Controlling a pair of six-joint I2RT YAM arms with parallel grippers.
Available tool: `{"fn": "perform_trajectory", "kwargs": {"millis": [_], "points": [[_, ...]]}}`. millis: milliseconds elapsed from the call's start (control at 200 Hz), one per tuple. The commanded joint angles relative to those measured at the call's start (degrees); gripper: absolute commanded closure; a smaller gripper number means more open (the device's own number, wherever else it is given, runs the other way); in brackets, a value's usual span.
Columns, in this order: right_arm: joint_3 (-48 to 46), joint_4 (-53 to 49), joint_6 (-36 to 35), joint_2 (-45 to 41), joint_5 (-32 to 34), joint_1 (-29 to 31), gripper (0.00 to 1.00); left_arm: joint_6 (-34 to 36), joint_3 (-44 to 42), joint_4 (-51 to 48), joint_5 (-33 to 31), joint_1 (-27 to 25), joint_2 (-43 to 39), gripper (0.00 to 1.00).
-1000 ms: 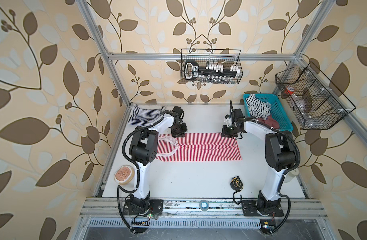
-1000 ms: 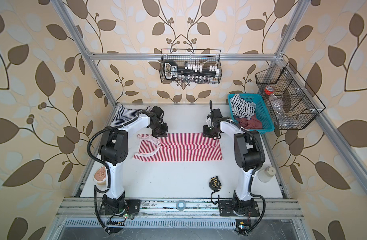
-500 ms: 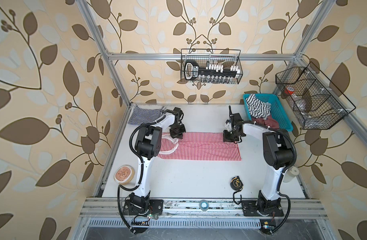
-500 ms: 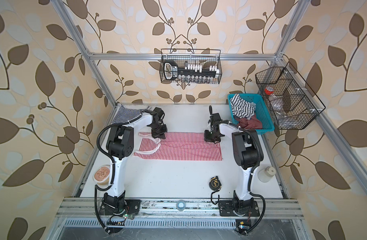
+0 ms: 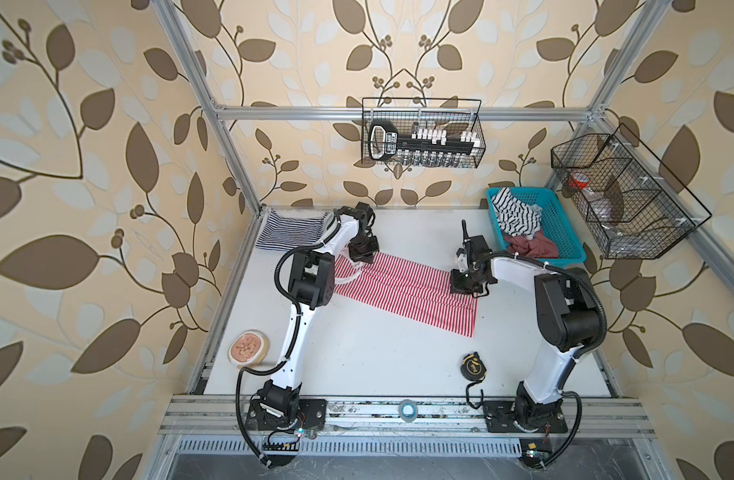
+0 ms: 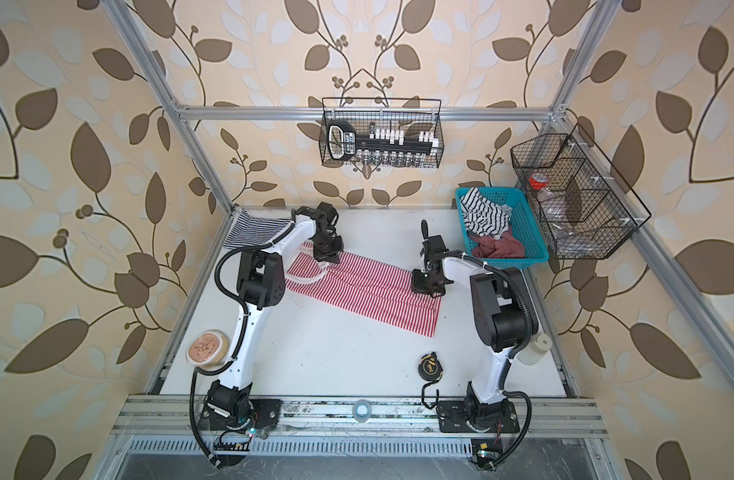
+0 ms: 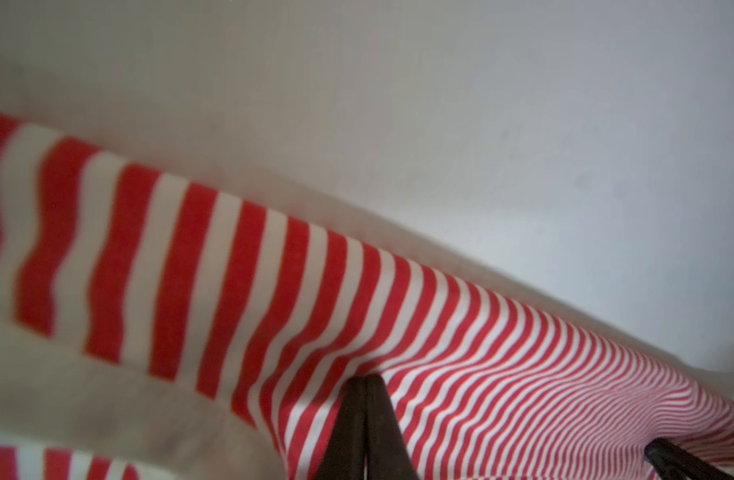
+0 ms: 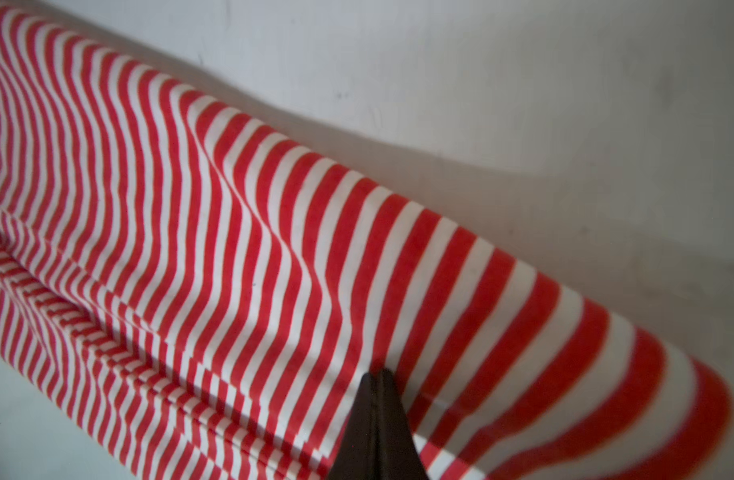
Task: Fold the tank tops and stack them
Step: 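Rotate the folded strip with both grippers so it lies lengthwise toward the robot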
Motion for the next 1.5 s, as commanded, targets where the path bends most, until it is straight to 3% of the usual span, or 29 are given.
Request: {"fn": "perform_trajectory", "kwargs": {"millis": [0, 340, 670, 1075, 1494], "points": [[-5.3, -4.5, 2.0, -0.7, -0.6, 1.0, 0.99, 2.5, 4.3, -3.4, -1.6, 0.3, 5.8, 0.94], [-14.6, -1.9, 8.6, -7.1, -4.3, 5.7, 0.99, -0.6, 6.9, 8.1, 10.5, 0.3, 9.4, 0.95], [-19.2, 1.4, 16.1, -8.7, -7.6, 13.9, 0.97, -9.8, 8.2, 24.5, 21.7, -0.4, 13.3, 0.97], [-21.9, 10.5, 27.3, -7.8, -12.5, 25.1, 0.91, -21.2, 11.5, 40.7, 28.8, -2.8, 17.6, 1.0], [-20.9, 14.9, 31.1, -7.2, -14.0, 29.2, 0.87, -19.6, 11.4, 40.3, 30.9, -5.1, 16.0, 1.0]]}}
